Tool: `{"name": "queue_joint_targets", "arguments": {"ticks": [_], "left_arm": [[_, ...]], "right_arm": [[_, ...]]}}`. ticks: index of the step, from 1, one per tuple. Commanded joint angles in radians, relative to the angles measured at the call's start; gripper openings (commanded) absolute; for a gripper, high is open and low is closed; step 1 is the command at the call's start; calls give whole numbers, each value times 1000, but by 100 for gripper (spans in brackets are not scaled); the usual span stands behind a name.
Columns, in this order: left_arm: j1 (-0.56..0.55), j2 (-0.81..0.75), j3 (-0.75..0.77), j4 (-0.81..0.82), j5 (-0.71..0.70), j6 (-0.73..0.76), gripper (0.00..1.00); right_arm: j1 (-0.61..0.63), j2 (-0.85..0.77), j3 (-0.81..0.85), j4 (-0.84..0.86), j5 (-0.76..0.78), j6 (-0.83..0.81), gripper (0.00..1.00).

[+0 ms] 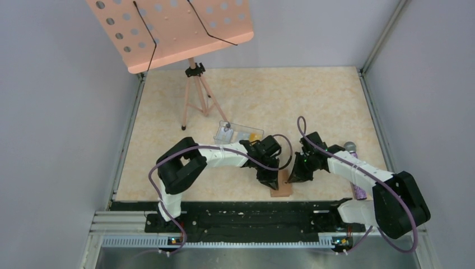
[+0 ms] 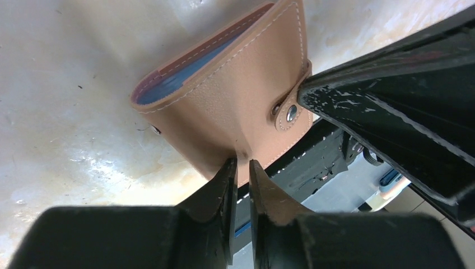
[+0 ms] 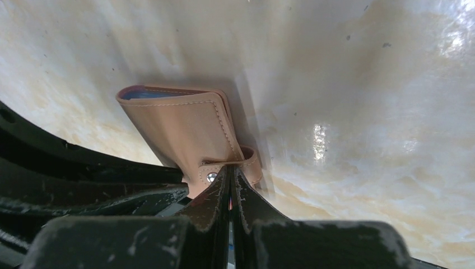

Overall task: Put the credit cards into the card holder
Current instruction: Close the card holder at the center of the board.

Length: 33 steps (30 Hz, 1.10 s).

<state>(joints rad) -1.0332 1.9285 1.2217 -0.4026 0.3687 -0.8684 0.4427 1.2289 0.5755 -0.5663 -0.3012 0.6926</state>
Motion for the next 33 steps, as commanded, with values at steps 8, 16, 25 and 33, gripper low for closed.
{"name": "queue_joint_targets", "arguments": {"ticks": [8,16,25,33], "left_arm": [[33,-116,-221,476,68,-168,35],[53,-97,-314,683,112,-288,38],[53,-61,-211,461,34,-237,34],[53,-67,-167,306,-18,-188,34]], "right_arm": [[16,19,-44,76,-18,22,0],[15,5,-53,94,-40,33,0],[14,-16,-65,98,-46,42,0],[15,-19,-69,99,-45,42,0]]}}
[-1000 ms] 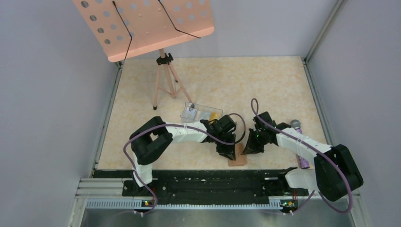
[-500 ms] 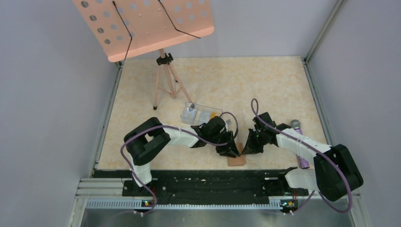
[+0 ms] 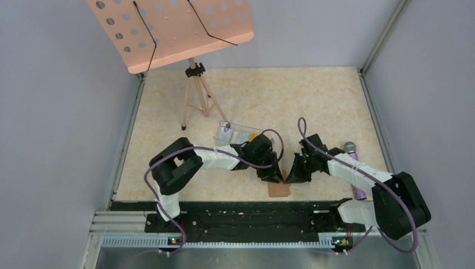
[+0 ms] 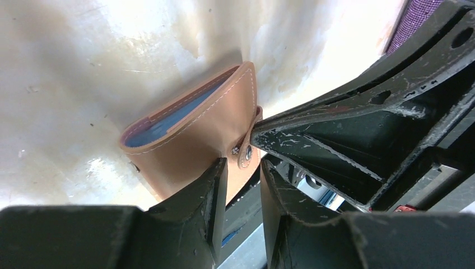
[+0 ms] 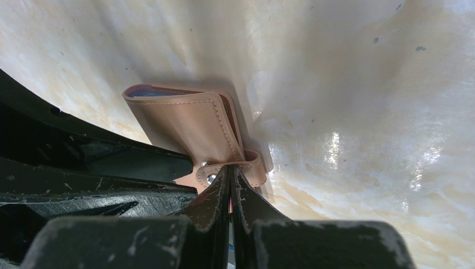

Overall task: Put the credit cards into the card holder
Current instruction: Close the card holder at the center of the board.

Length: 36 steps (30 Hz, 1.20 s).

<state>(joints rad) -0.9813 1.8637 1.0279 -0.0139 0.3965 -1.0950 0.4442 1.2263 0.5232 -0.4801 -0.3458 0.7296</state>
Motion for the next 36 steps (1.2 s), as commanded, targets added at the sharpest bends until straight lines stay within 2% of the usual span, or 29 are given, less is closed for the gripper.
{"name": "queue_joint_targets", "arguments": {"ticks": [1,6,10,15,18,20,28,36], "left_arm": [[1,4,27,-78,-41,35,34],[0,44,19,1,23,3,33],[0,53,16,56,53,-11,25],[0,56,19,91,72,-12,21],[0,59,30,95,81,-10,11],[0,54,34,82,75,0,0],[0,27,130,-136,0,106,0],[0,42,177,-204,-22,148,0]], "right_arm": [[13,-17,-17,13,-1,6,0],[13,-17,-16,19,-4,7,0],[13,-15,-18,28,-9,11,0],[13,-15,-18,39,-18,17,0],[14,-19,-17,39,-19,16,0],[14,-24,-16,37,-20,15,0],[13,-86,4,4,-11,0,0],[14,-139,14,-4,3,-8,0]]}}
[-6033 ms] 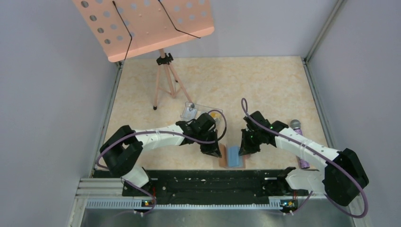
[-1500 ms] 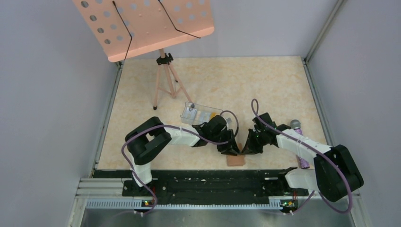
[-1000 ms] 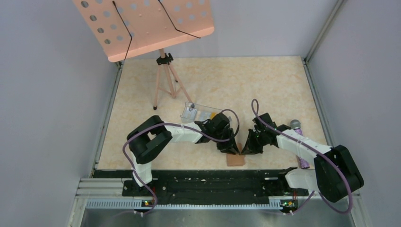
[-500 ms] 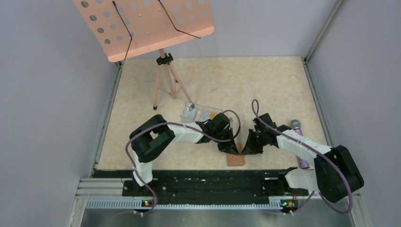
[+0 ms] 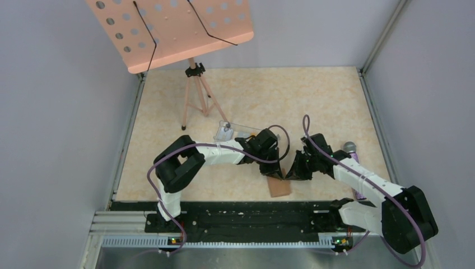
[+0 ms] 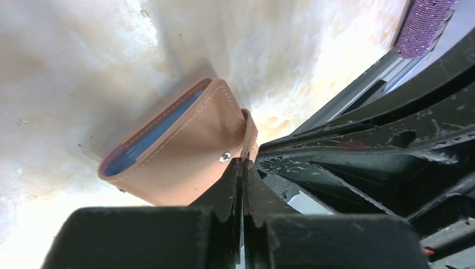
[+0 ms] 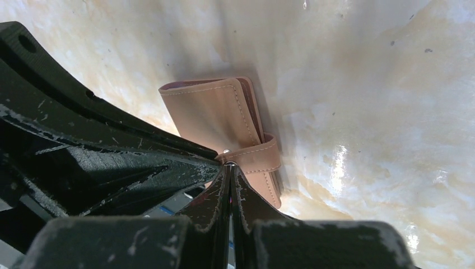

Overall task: Put the credit cards into the card holder
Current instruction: Close the card holder at the center of the board.

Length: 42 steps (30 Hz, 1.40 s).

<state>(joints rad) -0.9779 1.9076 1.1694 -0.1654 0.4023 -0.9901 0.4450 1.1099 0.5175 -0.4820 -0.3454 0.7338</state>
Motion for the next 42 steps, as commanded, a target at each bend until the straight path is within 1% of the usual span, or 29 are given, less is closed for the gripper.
{"name": "queue_joint_targets", "arguments": {"ticks": [1,6,17,27,31,35,42], "left_arm": [[-4,1,36,-54,-29,46,0],[-3,6,35,-78,-51,55,0],[-6,38,37,-60,-41,59,0],[-18,54,47,-89,-55,72,0],[-31,82,70,-141,-81,81,0],[-47,108,88,-188,-108,82,0],[-85,172,151,-282,-162,94,0]], "right_arm": [[12,-19,18,-3,0,-16,0],[13,1,12,11,-15,-22,0],[13,44,-37,103,-60,-20,0],[13,123,-54,123,-50,-29,0],[16,149,-48,99,-20,-34,0],[29,174,-29,47,49,-38,0],[101,231,-13,-20,157,-16,0]]}}
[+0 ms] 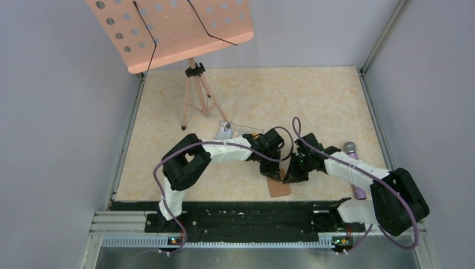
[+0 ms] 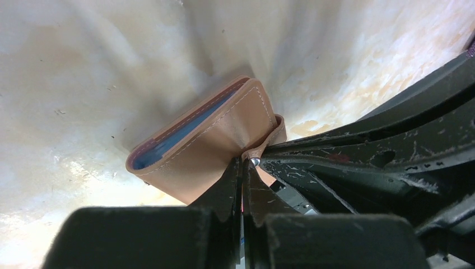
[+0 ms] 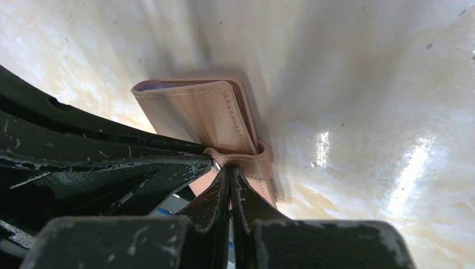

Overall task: Put the credit cards into the card holder
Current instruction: Close the card holder at the center of the board.

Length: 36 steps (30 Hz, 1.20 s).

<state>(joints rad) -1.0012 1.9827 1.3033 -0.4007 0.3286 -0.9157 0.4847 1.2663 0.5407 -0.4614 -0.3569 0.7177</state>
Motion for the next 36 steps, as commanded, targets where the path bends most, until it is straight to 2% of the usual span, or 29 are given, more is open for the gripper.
{"name": "queue_joint_targets", "arguments": {"ticks": [1,7,12,13,14,17,19,23,25,28,29,32,36], "left_arm": [[-67,107,28,-62,-95,20,0],[-87,123,56,-109,-123,31,0],[-87,24,54,-81,-139,67,0],[-86,-4,51,-77,-146,77,4],[-86,-41,46,-72,-164,81,13],[-79,-174,-2,-19,-216,85,37],[-70,-264,-46,25,-239,83,49],[-31,-435,-154,109,-240,71,63],[-7,-536,-254,163,-232,59,72],[61,-710,-409,249,-183,17,77],[93,-761,-463,283,-157,1,78],[202,-945,-641,376,-103,-46,83],[373,-1209,-836,369,-102,-91,98]], "right_arm": [[67,82,-42,-45,177,9,0],[73,58,-63,-37,172,20,0],[73,-48,22,-79,153,-7,0],[73,-77,46,-91,157,-10,0],[73,-103,69,-105,164,-13,4],[72,-183,142,-154,195,-13,28],[72,-220,184,-183,207,-14,42],[72,-274,240,-231,222,-13,64],[73,-301,254,-249,227,-9,80],[72,-350,256,-262,226,-4,95],[71,-367,252,-263,224,-1,98],[64,-409,228,-260,205,5,99],[48,-456,181,-259,195,16,99]]}}
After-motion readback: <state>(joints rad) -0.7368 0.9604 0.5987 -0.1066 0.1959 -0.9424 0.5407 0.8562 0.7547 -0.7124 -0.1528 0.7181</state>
